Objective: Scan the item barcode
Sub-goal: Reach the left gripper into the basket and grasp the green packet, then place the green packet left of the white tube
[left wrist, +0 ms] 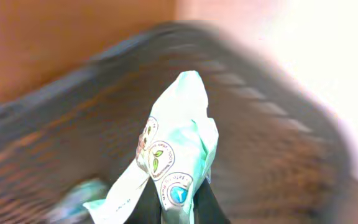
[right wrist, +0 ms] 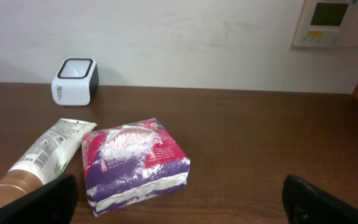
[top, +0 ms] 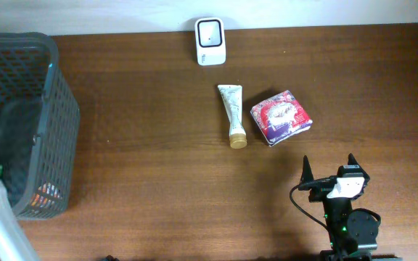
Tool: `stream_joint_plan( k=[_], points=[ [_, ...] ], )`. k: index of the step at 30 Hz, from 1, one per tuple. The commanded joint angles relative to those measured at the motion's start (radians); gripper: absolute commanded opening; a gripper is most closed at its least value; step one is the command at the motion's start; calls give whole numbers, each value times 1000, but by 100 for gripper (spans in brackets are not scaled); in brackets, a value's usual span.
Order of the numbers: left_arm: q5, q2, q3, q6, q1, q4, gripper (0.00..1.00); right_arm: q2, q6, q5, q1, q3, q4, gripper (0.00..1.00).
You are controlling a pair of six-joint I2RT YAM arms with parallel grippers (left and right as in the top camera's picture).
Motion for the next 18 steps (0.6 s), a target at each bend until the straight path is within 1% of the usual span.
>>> stream_joint_plan(
  k=[1,2,3,5,6,8,12,13,14,15,16,18],
  points=[
    [624,-145,14,-37,-5,111,0,-6,4,1,5,-9,-3,99],
    [690,-169,14,-66,-5,154,0,-6,4,1,5,-9,-3,99],
    [731,-193,14,-126,-5,182,0,-6,4,2,5,-9,-3,99],
    [742,-219,14,-288,-26,179,0,-6,4,1,5,-9,-3,99],
    [742,-220,14,-330,-51,169,0,-6,4,1,5,-9,-3,99],
    [742,-201,13,-344,-150,163,0,-6,4,1,5,-9,-3,99],
    [718,-79,12,-338,-444,163,0,-6,4,2,5,-9,-3,99],
    [694,-40,12,-309,-506,162,0,-6,4,2,5,-9,-3,99],
    [651,14,12,-275,-584,146,0,-6,4,1,5,-9,-3,99],
    [552,69,12,-273,-657,112,0,-6,4,1,5,-9,-3,99],
    [464,105,12,-273,-699,87,0,-6,4,1,5,-9,-3,99],
    [164,216,12,-277,-814,26,0,-6,4,1,5,-9,-3,99]
  ],
)
